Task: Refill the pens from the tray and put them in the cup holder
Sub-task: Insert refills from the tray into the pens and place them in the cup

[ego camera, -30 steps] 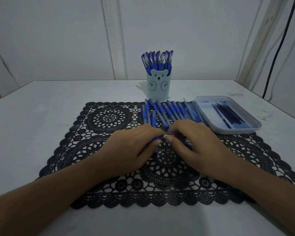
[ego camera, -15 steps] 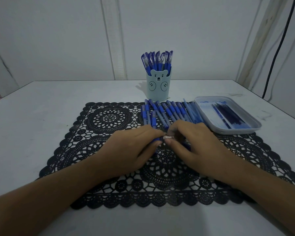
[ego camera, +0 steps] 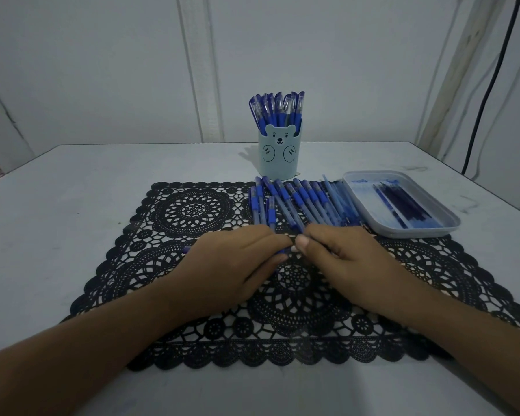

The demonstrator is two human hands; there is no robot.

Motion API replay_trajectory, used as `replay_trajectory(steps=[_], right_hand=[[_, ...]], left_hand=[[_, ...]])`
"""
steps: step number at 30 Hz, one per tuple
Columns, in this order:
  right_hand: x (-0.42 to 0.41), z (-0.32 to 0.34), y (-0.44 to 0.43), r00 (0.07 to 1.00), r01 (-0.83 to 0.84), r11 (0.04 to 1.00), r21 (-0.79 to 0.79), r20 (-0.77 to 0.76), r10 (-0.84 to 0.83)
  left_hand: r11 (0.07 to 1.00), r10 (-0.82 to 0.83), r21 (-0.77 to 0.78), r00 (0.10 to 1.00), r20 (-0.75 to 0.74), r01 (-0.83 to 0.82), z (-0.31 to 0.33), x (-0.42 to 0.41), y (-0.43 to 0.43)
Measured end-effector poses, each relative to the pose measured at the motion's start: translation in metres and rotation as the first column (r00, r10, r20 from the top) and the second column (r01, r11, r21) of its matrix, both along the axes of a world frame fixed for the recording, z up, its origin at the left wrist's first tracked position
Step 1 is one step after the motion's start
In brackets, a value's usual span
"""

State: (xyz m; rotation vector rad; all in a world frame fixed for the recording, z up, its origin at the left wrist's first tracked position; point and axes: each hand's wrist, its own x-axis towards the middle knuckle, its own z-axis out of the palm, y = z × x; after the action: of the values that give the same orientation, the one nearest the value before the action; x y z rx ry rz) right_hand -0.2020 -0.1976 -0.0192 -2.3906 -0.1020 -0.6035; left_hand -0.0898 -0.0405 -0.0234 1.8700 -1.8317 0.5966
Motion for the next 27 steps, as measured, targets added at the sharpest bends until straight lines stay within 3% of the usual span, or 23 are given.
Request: replay_trajectory(steps=[3, 6, 9, 11, 13, 18, 22, 24, 27], right_hand=[[-0.003, 0.005, 0.002, 0.997, 0.070, 0.998, -0.004, -0.018, -0.070], [-0.009, 0.018, -0.002, 0.980, 0.190, 0.941, -0.280, -0.003, -0.199], [-0.012, 0.028, -0.011, 0.922, 0.291, 0.783, -0.549, -0.058, -0.384], [-0.012, 0.028, -0.016, 0.885, 0.260, 0.726, -0.637, -0.144, -0.444], [-0.013, 0.026, -0.017, 0.880, 0.180, 0.730, -0.659, -0.224, -0.419], [-0.010, 0.022, -0.013, 0.914, 0.160, 0.820, -0.550, -0.231, -0.334], [-0.009, 0.026, -0.012, 0.957, 0.170, 0.960, -0.223, -0.193, -0.215], [-0.010, 0.029, -0.011, 0.973, 0.149, 0.987, -0.063, -0.169, -0.157], [-0.009, 0.032, -0.010, 0.985, 0.125, 0.992, 0.031, -0.122, -0.120]], left_hand=[[1.000, 0.013, -0.017, 1.000, 0.000, -0.013, -0.001, 0.001, -0.001], [0.997, 0.045, -0.055, 0.998, -0.050, -0.048, -0.001, 0.003, -0.001], [0.994, 0.079, -0.073, 0.995, -0.067, -0.084, -0.001, 0.003, 0.000], [0.993, 0.083, -0.075, 0.994, -0.069, -0.089, -0.001, 0.003, 0.000], [0.993, 0.085, -0.072, 0.994, -0.075, -0.090, -0.002, 0.003, 0.000], [0.994, 0.089, -0.063, 0.992, -0.087, -0.095, -0.002, 0.003, -0.001], [0.994, 0.095, -0.048, 0.990, -0.102, -0.100, -0.003, 0.004, -0.001], [0.993, 0.108, -0.045, 0.989, -0.103, -0.113, -0.003, 0.004, -0.001], [0.991, 0.121, -0.047, 0.988, -0.100, -0.126, -0.002, 0.003, 0.000]])
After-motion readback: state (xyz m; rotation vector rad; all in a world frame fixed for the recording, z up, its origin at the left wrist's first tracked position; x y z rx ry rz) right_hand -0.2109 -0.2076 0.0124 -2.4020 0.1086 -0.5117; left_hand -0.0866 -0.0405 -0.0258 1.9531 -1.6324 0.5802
